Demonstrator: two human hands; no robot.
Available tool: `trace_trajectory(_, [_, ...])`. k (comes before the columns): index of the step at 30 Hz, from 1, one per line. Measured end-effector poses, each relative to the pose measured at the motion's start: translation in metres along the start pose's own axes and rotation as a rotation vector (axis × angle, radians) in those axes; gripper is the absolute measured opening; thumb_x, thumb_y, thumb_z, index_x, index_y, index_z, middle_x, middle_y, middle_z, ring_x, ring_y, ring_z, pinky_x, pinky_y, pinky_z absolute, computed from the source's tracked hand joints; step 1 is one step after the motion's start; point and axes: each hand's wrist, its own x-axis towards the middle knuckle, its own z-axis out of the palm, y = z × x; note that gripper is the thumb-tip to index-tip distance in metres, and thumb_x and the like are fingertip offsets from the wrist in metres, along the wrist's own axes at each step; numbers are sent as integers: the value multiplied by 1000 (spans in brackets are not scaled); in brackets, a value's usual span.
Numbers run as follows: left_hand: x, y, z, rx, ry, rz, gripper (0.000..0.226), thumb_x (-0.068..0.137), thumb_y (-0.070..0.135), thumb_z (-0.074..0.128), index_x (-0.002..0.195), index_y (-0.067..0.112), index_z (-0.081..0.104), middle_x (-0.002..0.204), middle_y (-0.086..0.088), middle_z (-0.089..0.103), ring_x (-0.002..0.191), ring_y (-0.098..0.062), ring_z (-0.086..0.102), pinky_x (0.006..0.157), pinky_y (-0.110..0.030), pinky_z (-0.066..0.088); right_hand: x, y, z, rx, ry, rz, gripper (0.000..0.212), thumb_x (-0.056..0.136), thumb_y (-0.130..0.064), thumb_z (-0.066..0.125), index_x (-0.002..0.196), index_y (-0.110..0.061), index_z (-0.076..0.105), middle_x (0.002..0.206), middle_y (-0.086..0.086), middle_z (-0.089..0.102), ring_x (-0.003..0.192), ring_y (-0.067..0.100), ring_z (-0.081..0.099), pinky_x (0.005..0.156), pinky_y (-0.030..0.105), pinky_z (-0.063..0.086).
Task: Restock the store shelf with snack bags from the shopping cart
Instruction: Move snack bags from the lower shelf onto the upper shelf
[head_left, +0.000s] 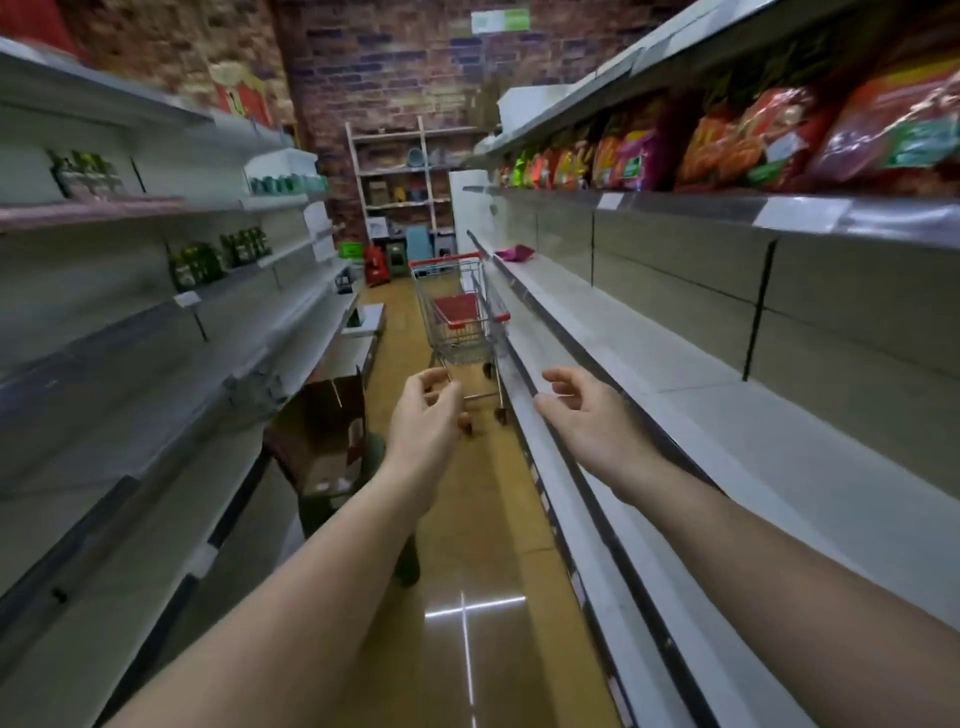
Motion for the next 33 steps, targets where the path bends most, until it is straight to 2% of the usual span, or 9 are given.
trace_trajectory(4, [80,-24,3,-41,69,-28,24,99,23,47,123,22,48,110,0,55,87,-13,59,72,-24,48,82,30,39,51,-30,28,41,93,-28,52,133,-22,46,133,-1,51,119,13,47,89,24,39])
trace_trajectory(8, [182,-51,3,-78,86,-29,11,99,23,48,108,27,46,108,1,56,89,-14,61,78,-30,50,174,61,83,61,-20,54,40,94,-30,50,133,-24,45,133,-1,50,119,12,47,89,25,39])
trace_trajectory(12, [294,-63,6,-73,62,-27,14,99,24,47,113,27,46,107,3,56,91,-13,61,82,-32,50,275,70,123,78,11,74,39,94,-28,50,132,-23,46,132,-1,50,117,11,47,88,24,39])
trace_trajectory(17, [424,-60,23,-48,19,-24,15,99,24,47,114,26,46,103,5,56,89,-13,60,81,-31,49,386,75,148,86,36,101,38,94,-29,50,131,-24,47,130,-4,50,107,5,44,87,23,37])
trace_trajectory(23, [549,-82,65,-28,-91,-29,13,100,25,44,112,27,46,111,1,57,87,-13,61,71,-28,50,510,111,164,55,97,132,38,95,-28,50,132,-21,47,132,-1,50,117,13,48,89,24,39])
trace_trajectory(26, [622,-92,86,-33,-85,-6,11,99,25,45,110,26,46,108,2,58,88,-15,61,82,-33,49,584,132,174,58,92,92,38,95,-26,49,132,-20,46,132,0,50,118,14,47,91,25,38])
trace_trajectory(31, [752,-89,132,-47,-67,60,11,100,22,44,110,25,44,94,4,58,82,-13,59,67,-24,47,725,161,193,110,79,19,37,95,-24,49,131,-18,47,123,0,54,104,9,49,87,25,44])
trace_trajectory(33, [803,-83,148,-43,-76,66,12,100,23,44,112,24,45,97,2,59,83,-13,59,63,-23,45,782,163,199,132,67,14,37,95,-24,49,132,-18,46,116,-2,53,101,10,50,80,19,45])
